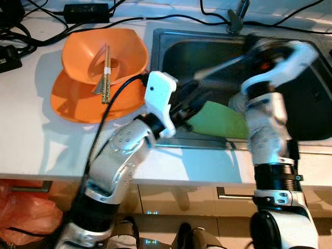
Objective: Kitchen organization
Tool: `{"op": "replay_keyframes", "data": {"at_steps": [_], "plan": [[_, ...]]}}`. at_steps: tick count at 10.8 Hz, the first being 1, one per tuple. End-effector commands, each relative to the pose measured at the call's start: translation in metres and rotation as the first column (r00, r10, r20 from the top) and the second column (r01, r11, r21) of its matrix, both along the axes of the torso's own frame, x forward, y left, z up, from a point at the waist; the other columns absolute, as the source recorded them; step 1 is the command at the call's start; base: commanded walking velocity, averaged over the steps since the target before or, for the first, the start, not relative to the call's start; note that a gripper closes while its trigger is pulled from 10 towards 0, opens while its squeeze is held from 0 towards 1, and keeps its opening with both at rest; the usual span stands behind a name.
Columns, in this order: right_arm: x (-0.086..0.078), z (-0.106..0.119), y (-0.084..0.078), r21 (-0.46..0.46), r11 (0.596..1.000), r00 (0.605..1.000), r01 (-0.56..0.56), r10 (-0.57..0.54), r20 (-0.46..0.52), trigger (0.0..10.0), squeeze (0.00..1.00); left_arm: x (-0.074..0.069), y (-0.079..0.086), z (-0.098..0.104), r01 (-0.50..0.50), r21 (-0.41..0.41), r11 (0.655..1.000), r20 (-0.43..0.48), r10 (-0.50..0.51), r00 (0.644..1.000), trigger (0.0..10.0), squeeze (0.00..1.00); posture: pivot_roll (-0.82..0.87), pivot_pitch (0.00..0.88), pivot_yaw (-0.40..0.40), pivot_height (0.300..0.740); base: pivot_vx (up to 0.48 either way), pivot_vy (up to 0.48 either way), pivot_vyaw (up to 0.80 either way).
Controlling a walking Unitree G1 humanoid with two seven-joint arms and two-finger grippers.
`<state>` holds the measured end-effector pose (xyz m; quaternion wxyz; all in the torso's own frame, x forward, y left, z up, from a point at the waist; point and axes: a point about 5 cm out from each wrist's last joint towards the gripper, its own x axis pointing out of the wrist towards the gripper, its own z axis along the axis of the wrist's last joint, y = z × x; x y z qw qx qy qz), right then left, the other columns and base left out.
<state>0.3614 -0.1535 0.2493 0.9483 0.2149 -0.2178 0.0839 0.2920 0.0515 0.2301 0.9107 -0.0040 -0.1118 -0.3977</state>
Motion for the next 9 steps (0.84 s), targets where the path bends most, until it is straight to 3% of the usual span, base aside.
{"op": "replay_keyframes", "data": {"at_steps": [1, 2, 4, 5, 9], "plan": [[0.000, -0.006, -0.003, -0.051, 0.998, 1.000, 0.029, -0.030, -0.009, 10.0, 0.00, -0.002, -0.001, -0.003, -0.005, 0.039, 0.999, 0.007, 0.005, 1.000, 10.0, 0.00, 0.17, 0.186, -0.049, 0.740, 0.000, 0.000, 0.00], [0.001, -0.010, -0.002, -0.133, 0.990, 0.999, 0.050, -0.052, -0.014, 10.0, 0.00, 0.000, 0.002, -0.004, -0.030, 0.074, 0.997, 0.028, 0.027, 0.999, 10.0, 0.00, 0.17, 0.182, -0.050, 0.740, 0.000, 0.000, 0.00], [0.001, -0.017, -0.001, -0.170, 0.984, 0.998, 0.046, -0.052, -0.027, 10.0, 0.00, 0.002, 0.004, -0.002, -0.054, 0.119, 0.991, 0.058, 0.047, 0.997, 10.0, 0.00, 0.17, 0.176, -0.050, 0.740, 0.000, 0.000, 0.00], [0.003, -0.025, -0.002, -0.236, 0.969, 0.995, 0.071, -0.085, -0.050, 10.0, 0.00, 0.003, 0.005, -0.003, -0.066, 0.142, 0.988, 0.063, 0.057, 0.996, 10.0, 0.00, 0.18, 0.177, -0.052, 0.740, 0.000, 0.000, 0.00], [0.004, -0.032, 0.005, -0.280, 0.958, 0.996, 0.058, -0.076, -0.054, 10.0, 0.00, 0.005, 0.007, -0.008, -0.093, 0.176, 0.980, 0.069, 0.082, 0.994, 10.0, 0.00, 0.18, 0.188, -0.055, 0.740, 0.000, 0.000, 0.00]]}}
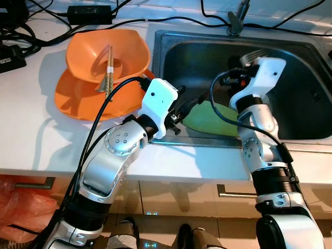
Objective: Kitchen organization
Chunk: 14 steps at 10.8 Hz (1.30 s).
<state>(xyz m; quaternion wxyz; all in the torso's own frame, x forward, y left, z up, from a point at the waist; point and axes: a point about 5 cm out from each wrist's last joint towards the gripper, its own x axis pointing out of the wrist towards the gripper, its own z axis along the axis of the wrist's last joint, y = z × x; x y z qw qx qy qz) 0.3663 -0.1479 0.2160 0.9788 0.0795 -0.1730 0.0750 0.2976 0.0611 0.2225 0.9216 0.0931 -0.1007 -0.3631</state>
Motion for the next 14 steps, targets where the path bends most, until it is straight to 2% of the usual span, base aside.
{"op": "replay_keyframes", "data": {"at_steps": [1, 2, 3, 6, 7, 8, 10, 11, 12, 13, 14], "plan": [[-0.001, -0.003, -0.001, -0.016, 1.000, 1.000, 0.003, -0.003, 0.000, 10.0, 0.00, 0.000, -0.001, -0.001, -0.001, 0.001, 1.000, 0.003, 0.001, 1.000, 10.0, 0.00, 0.18, 0.193, -0.053, 0.740, 0.000, 0.000, 0.00], [0.000, -0.005, -0.001, -0.020, 1.000, 1.000, 0.001, -0.001, -0.008, 10.0, 0.23, 0.000, -0.001, -0.001, -0.003, 0.002, 1.000, 0.002, 0.003, 1.000, 10.0, 0.00, 0.18, 0.194, -0.052, 0.740, 0.000, 0.000, 0.00], [0.000, -0.009, -0.001, -0.032, 0.999, 1.000, 0.005, -0.006, -0.025, 10.0, 0.83, 0.000, -0.001, -0.001, -0.003, 0.002, 1.000, 0.003, 0.003, 1.000, 10.0, 0.00, 0.18, 0.197, -0.052, 0.740, 0.000, 0.000, 0.00], [0.001, -0.011, 0.000, -0.036, 0.999, 1.000, 0.004, -0.005, -0.031, 10.0, 0.81, 0.000, -0.001, 0.004, -0.015, -0.020, 1.000, 0.020, 0.015, 1.000, 10.0, 0.00, 0.18, 0.198, -0.051, 0.740, 0.000, 0.000, 0.00], [0.001, -0.011, 0.000, -0.036, 0.999, 1.000, 0.004, -0.005, -0.030, 10.0, 0.80, -0.002, -0.001, 0.022, -0.008, -0.068, 0.998, 0.067, 0.013, 0.998, 10.0, 0.00, 0.18, 0.199, -0.049, 0.740, 0.000, 0.000, 0.00], [0.001, -0.011, 0.000, -0.035, 0.999, 0.999, 0.005, -0.006, -0.033, 10.0, 0.80, -0.003, 0.001, 0.033, -0.002, -0.083, 0.997, 0.100, 0.011, 0.995, 10.0, 0.00, 0.18, 0.199, -0.050, 0.740, 0.000, 0.000, 0.00], [0.001, -0.013, 0.001, -0.033, 0.999, 0.999, 0.002, -0.003, -0.039, 10.0, 0.87, -0.003, 0.003, 0.032, -0.011, -0.086, 0.996, 0.094, 0.019, 0.995, 10.0, 0.00, 0.18, 0.198, -0.052, 0.740, 0.000, 0.000, 0.00], [0.002, -0.011, 0.001, -0.033, 0.999, 0.999, -0.001, 0.000, -0.035, 10.0, 0.87, -0.003, 0.002, 0.030, -0.013, -0.083, 0.996, 0.088, 0.020, 0.996, 10.0, 0.00, 0.18, 0.199, -0.053, 0.740, 0.000, 0.000, 0.00], [0.002, -0.011, 0.001, -0.036, 0.999, 0.999, 0.002, -0.003, -0.032, 10.0, 0.70, -0.003, 0.001, 0.031, -0.011, -0.087, 0.996, 0.090, 0.019, 0.996, 10.0, 0.00, 0.18, 0.198, -0.052, 0.740, 0.000, 0.000, 0.00], [0.001, -0.009, 0.002, -0.033, 0.999, 1.000, 0.003, -0.004, -0.023, 10.0, 0.00, -0.003, 0.000, 0.041, -0.012, -0.119, 0.993, 0.135, 0.028, 0.990, 10.0, 0.00, 0.18, 0.197, -0.052, 0.740, 0.000, 0.000, 0.00], [0.001, -0.008, 0.002, -0.029, 1.000, 1.000, 0.002, -0.002, -0.018, 10.0, 0.00, -0.003, 0.001, 0.052, -0.016, -0.144, 0.989, 0.181, 0.042, 0.983, 10.0, 0.00, 0.18, 0.196, -0.051, 0.740, 0.000, 0.000, 0.00]]}}
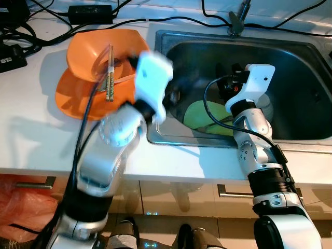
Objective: Kitchen organization
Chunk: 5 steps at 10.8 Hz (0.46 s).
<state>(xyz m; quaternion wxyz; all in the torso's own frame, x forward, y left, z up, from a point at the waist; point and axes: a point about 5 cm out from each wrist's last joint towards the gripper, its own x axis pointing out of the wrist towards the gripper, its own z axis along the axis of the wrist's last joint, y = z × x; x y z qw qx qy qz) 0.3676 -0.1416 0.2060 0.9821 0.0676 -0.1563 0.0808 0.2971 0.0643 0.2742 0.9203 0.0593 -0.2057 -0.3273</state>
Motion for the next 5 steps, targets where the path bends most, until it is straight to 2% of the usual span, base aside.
{"op": "replay_keyframes", "data": {"at_steps": [1, 2, 4, 5], "plan": [[-0.001, 0.004, -0.004, 0.016, 1.000, 1.000, 0.012, -0.013, 0.027, 10.0, 0.00, -0.003, 0.006, 0.022, -0.030, -0.057, 0.998, 0.094, 0.036, 0.995, 10.0, 0.00, 0.18, 0.196, -0.049, 0.740, 0.000, 0.000, 0.00], [0.000, 0.005, -0.004, 0.020, 1.000, 0.999, 0.013, -0.014, 0.030, 10.0, 0.00, -0.002, 0.017, 0.040, -0.072, -0.113, 0.991, 0.158, 0.090, 0.983, 10.0, 0.00, 0.18, 0.194, -0.050, 0.740, 0.000, 0.000, 0.00], [0.000, 0.004, -0.004, 0.022, 1.000, 1.000, 0.011, -0.011, 0.027, 10.0, 0.00, -0.002, 0.037, 0.059, -0.134, -0.183, 0.974, 0.213, 0.173, 0.962, 10.0, 0.00, 0.19, 0.191, -0.050, 0.740, 0.000, 0.000, 0.00], [0.000, 0.003, -0.002, 0.024, 1.000, 1.000, 0.006, -0.006, 0.024, 10.0, 0.00, -0.005, 0.064, 0.072, -0.140, -0.238, 0.961, 0.216, 0.193, 0.957, 10.0, 0.00, 0.19, 0.187, -0.049, 0.740, 0.000, 0.000, 0.00]]}}
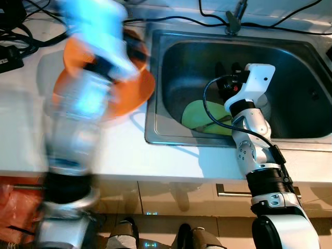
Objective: Kitchen organization
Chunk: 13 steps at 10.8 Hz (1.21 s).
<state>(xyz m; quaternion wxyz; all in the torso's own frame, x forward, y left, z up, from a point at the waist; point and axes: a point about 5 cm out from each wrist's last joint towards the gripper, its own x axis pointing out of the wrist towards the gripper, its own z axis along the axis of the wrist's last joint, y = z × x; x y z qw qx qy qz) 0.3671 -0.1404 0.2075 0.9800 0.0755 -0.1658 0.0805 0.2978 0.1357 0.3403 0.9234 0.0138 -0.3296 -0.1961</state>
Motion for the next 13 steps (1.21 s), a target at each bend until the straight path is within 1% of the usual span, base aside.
{"op": "replay_keyframes", "data": {"at_steps": [1, 2, 3, 4, 5, 6, 7, 8, 9, 10, 11, 12, 13], "plan": [[0.000, 0.000, -0.003, 0.007, 1.000, 1.000, 0.007, -0.007, 0.005, 10.0, 0.00, -0.006, 0.015, 0.010, -0.006, -0.013, 1.000, 0.028, 0.006, 1.000, 10.0, 0.00, 0.19, 0.185, -0.045, 0.740, 0.000, 0.000, 0.00], [0.000, -0.001, -0.002, 0.009, 1.000, 1.000, 0.007, -0.007, 0.004, 10.0, 0.00, -0.006, 0.039, 0.010, -0.074, -0.013, 0.997, 0.021, 0.074, 0.997, 10.0, 0.00, 0.20, 0.185, -0.046, 0.740, 0.000, 0.000, 0.00], [0.000, -0.002, -0.002, 0.010, 1.000, 1.000, 0.006, -0.006, 0.001, 10.0, 0.00, -0.009, 0.067, 0.005, -0.191, 0.071, 0.979, 0.011, 0.191, 0.982, 10.0, 0.00, 0.20, 0.187, -0.047, 0.740, 0.000, 0.000, 0.00], [-0.001, -0.003, -0.002, 0.013, 1.000, 1.000, 0.006, -0.006, -0.001, 10.0, 0.00, -0.014, 0.085, -0.003, -0.344, 0.213, 0.914, 0.041, 0.344, 0.938, 10.0, 0.00, 0.21, 0.188, -0.047, 0.740, 0.000, 0.000, 0.00], [-0.001, -0.005, -0.001, 0.013, 1.000, 1.000, 0.003, -0.003, -0.006, 10.0, 0.00, -0.018, 0.096, -0.018, -0.413, 0.339, 0.846, 0.055, 0.420, 0.906, 10.0, 0.00, 0.21, 0.190, -0.046, 0.740, 0.000, 0.000, 0.00], [-0.001, -0.005, 0.000, 0.015, 1.000, 1.000, 0.001, -0.001, -0.007, 10.0, 0.00, -0.022, 0.105, -0.032, -0.415, 0.368, 0.832, 0.017, 0.440, 0.898, 10.0, 0.00, 0.22, 0.197, -0.048, 0.740, 0.000, 0.000, 0.00], [-0.001, -0.006, 0.002, 0.018, 1.000, 1.000, -0.005, 0.005, -0.008, 10.0, 0.00, -0.028, 0.115, -0.049, -0.429, 0.427, 0.796, 0.010, 0.469, 0.883, 10.0, 0.00, 0.22, 0.203, -0.050, 0.740, 0.000, 0.000, 0.00], [-0.001, -0.006, 0.002, 0.020, 1.000, 1.000, -0.008, 0.008, -0.008, 10.0, 0.00, -0.033, 0.119, -0.053, -0.444, 0.461, 0.768, 0.033, 0.485, 0.874, 10.0, 0.00, 0.22, 0.208, -0.053, 0.740, 0.000, 0.000, 0.00], [-0.001, -0.007, 0.003, 0.021, 1.000, 1.000, -0.009, 0.009, -0.012, 10.0, 0.00, -0.035, 0.123, -0.062, -0.448, 0.530, 0.721, 0.043, 0.504, 0.863, 10.0, 0.00, 0.22, 0.213, -0.054, 0.740, 0.000, 0.000, 0.00], [-0.001, -0.008, 0.003, 0.022, 1.000, 1.000, -0.009, 0.010, -0.015, 10.0, 0.00, -0.035, 0.123, -0.073, -0.427, 0.604, 0.673, 0.046, 0.506, 0.861, 10.0, 0.00, 0.22, 0.216, -0.052, 0.740, 0.000, 0.000, 0.00], [-0.001, -0.008, 0.003, 0.023, 1.000, 1.000, -0.009, 0.010, -0.016, 10.0, 0.00, -0.036, 0.123, -0.079, -0.413, 0.635, 0.653, 0.050, 0.498, 0.866, 10.0, 0.00, 0.22, 0.218, -0.051, 0.740, 0.000, 0.000, 0.00], [-0.001, -0.008, 0.002, 0.023, 1.000, 1.000, -0.006, 0.006, -0.018, 10.0, 0.00, -0.040, 0.117, -0.091, -0.368, 0.680, 0.634, 0.049, 0.462, 0.886, 10.0, 0.00, 0.22, 0.220, -0.053, 0.740, 0.000, 0.000, 0.00], [-0.001, -0.008, 0.001, 0.022, 1.000, 1.000, -0.004, 0.005, -0.019, 10.0, 0.00, -0.042, 0.114, -0.095, -0.343, 0.697, 0.630, 0.046, 0.438, 0.898, 10.0, 0.00, 0.22, 0.222, -0.054, 0.740, 0.000, 0.000, 0.00]]}}
